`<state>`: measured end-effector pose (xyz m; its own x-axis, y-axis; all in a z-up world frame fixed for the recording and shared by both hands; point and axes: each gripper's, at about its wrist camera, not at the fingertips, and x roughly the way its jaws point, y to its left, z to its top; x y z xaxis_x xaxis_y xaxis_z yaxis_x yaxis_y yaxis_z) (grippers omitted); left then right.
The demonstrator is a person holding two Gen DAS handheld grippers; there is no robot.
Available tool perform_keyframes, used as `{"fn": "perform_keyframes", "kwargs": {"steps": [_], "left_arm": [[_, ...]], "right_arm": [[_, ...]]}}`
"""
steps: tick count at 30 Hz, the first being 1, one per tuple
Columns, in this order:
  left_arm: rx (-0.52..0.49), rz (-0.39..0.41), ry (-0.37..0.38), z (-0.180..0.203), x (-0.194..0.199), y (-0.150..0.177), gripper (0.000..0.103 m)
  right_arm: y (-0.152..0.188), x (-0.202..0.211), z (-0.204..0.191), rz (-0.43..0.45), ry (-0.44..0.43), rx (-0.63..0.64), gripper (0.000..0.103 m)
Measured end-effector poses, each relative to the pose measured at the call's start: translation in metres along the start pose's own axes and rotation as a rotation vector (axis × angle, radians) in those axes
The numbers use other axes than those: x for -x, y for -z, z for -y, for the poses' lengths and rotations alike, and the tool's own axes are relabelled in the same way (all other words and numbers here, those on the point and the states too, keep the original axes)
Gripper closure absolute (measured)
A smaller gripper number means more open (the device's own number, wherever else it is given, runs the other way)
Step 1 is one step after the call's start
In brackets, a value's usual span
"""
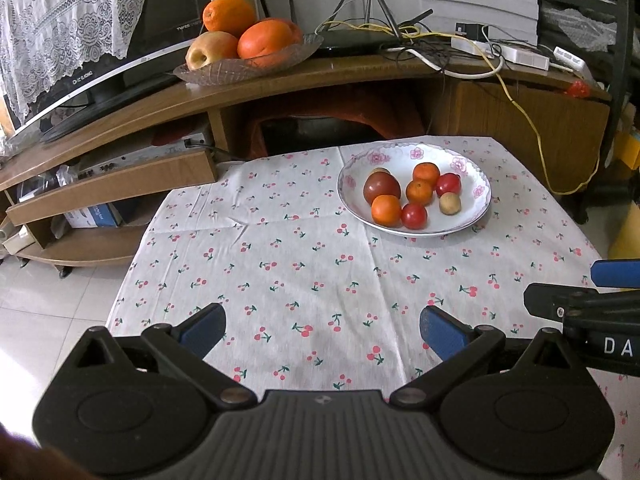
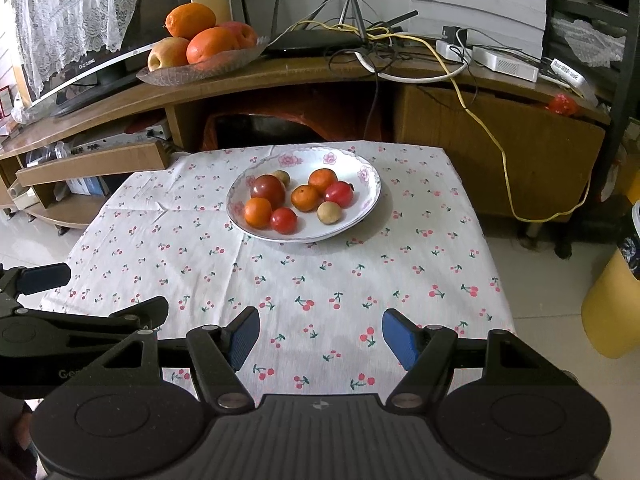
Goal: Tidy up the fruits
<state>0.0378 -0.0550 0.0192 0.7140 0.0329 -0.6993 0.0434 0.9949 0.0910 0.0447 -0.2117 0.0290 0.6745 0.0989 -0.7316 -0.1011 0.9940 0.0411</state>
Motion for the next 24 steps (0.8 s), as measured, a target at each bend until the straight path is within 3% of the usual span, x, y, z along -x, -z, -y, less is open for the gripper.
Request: {"fn": "perform_keyframes", "kwargs": {"steps": [24], "left_arm": [[-0.005, 0.002, -0.008, 0.0005, -0.0001, 0.0027, 0.000]], "right_arm": [[0.0024, -0.0012, 0.0001, -0.011, 0.000, -0.008, 0.035]]}}
